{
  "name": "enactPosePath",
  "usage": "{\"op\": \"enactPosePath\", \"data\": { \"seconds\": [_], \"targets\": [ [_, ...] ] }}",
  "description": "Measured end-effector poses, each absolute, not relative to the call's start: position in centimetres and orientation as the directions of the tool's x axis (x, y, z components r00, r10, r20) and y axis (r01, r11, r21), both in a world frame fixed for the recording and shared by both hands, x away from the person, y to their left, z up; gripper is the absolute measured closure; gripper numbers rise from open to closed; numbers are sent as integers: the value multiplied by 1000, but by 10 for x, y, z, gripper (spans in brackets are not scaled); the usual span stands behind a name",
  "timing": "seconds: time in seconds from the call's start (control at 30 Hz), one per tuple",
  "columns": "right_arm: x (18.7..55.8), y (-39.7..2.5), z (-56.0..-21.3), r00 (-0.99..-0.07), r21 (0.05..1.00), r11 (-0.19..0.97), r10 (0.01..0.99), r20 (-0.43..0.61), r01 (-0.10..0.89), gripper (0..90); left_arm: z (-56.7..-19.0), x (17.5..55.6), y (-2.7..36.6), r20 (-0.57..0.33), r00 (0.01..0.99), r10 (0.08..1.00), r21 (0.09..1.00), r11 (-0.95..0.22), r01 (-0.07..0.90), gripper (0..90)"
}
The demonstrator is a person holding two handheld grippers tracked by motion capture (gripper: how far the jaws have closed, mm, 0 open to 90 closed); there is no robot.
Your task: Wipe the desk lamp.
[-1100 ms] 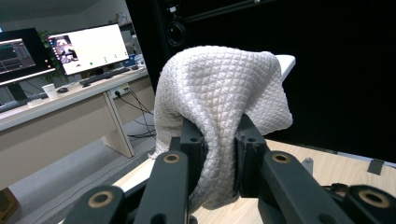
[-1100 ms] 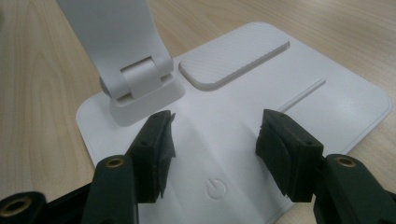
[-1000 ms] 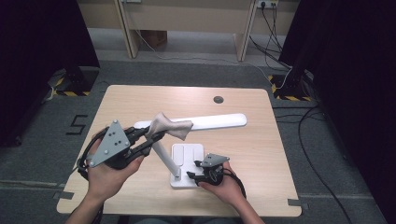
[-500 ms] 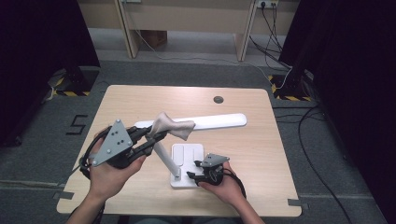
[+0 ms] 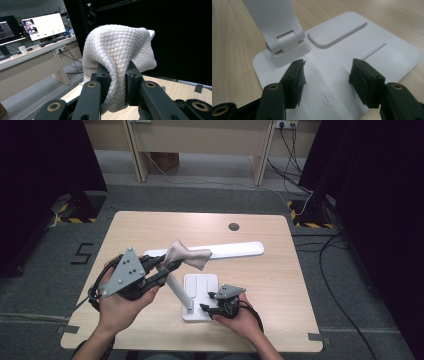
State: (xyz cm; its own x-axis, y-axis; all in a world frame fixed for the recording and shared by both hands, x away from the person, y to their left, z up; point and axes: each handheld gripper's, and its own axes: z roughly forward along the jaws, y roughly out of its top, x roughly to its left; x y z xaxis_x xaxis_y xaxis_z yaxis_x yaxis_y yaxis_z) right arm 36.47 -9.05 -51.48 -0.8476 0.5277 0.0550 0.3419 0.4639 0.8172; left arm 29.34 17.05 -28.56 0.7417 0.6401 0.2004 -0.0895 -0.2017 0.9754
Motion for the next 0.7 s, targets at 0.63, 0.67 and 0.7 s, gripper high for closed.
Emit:
{"op": "enactPosePath", "data": {
  "seconds": [0.63,0.67,0.7],
  "targets": [
    [365,-90,-515,-848,817,464,527,56,342,447,-285,295,161,201,745,636,975,-202,-91,772],
    [365,-91,-515,-848,817,464,527,56,342,448,-285,296,161,200,746,636,975,-201,-90,773],
    [365,-90,-515,-848,818,464,527,56,342,448,-285,296,161,199,746,636,976,-200,-89,773]
  ]
}}
